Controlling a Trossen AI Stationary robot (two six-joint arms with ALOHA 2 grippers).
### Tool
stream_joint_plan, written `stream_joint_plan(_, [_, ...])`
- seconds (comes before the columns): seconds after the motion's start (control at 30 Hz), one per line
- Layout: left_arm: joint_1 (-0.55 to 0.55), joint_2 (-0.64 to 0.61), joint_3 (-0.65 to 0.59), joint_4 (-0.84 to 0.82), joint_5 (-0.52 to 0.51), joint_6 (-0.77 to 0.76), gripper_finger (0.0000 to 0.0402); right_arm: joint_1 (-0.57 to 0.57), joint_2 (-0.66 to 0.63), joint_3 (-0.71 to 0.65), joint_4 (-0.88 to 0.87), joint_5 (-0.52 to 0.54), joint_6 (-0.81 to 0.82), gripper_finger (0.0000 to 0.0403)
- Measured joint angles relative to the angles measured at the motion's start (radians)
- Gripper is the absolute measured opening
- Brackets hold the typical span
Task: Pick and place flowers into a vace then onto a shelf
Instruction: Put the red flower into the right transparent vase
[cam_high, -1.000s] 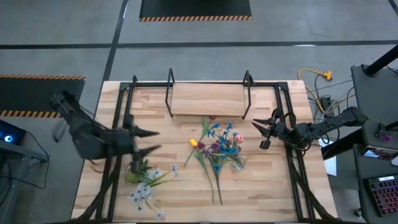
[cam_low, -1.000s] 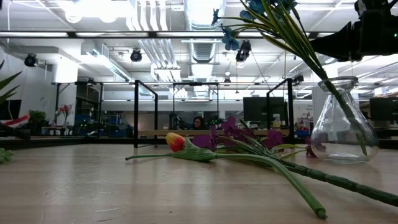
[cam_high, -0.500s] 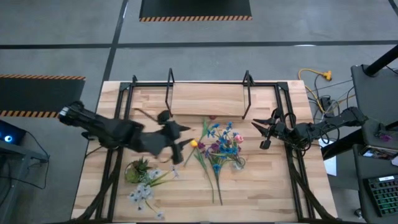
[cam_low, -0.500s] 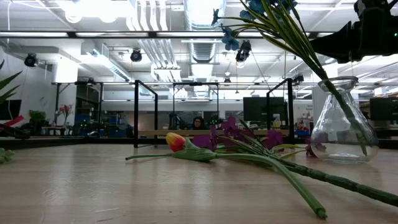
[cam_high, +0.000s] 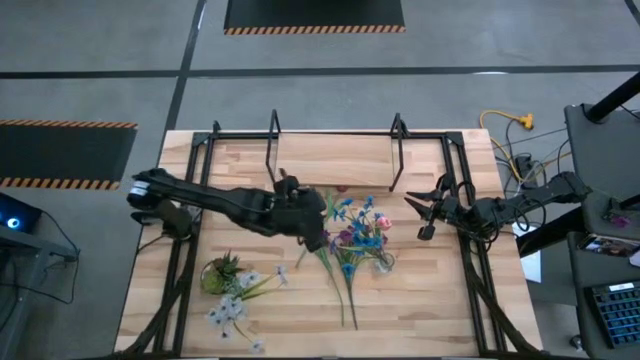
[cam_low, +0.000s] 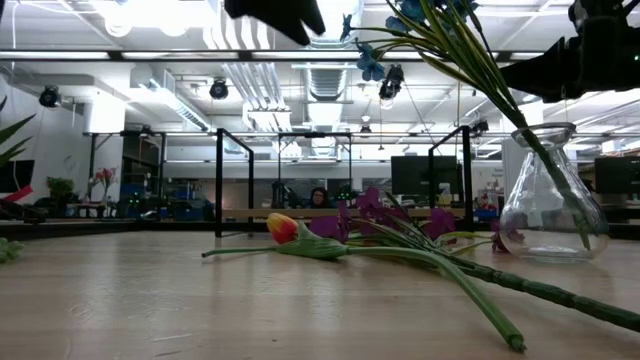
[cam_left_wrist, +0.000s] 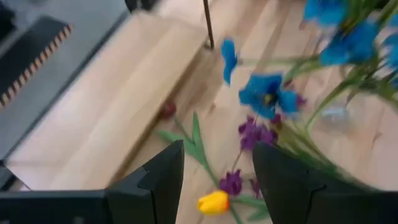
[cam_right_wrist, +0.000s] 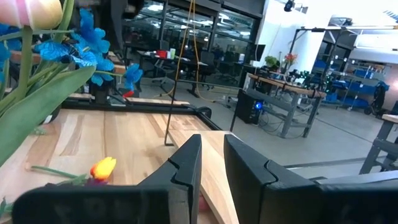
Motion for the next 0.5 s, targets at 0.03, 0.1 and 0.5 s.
stream_joint_plan(0.03, [0.005, 0.009, -0.005, 0.003, 0.014, -0.011, 0.0174, 0.0, 0.0, 0.0, 0.0, 0.0, 0.0, 0.0059])
stream_joint_plan(0.1, [0.013, 0.023, -0.024, -0.004, 0.018, -0.049, 0.0174, 0.0, 0.0, 0.0, 0.0, 0.0, 0.0, 0.0059])
stream_joint_plan(0.5, [0.067, 0.031, -0.186, -0.018, 0.033, -0.188, 0.0174, 0.0, 0.0, 0.0, 0.0, 0.0, 0.0, 0.0059])
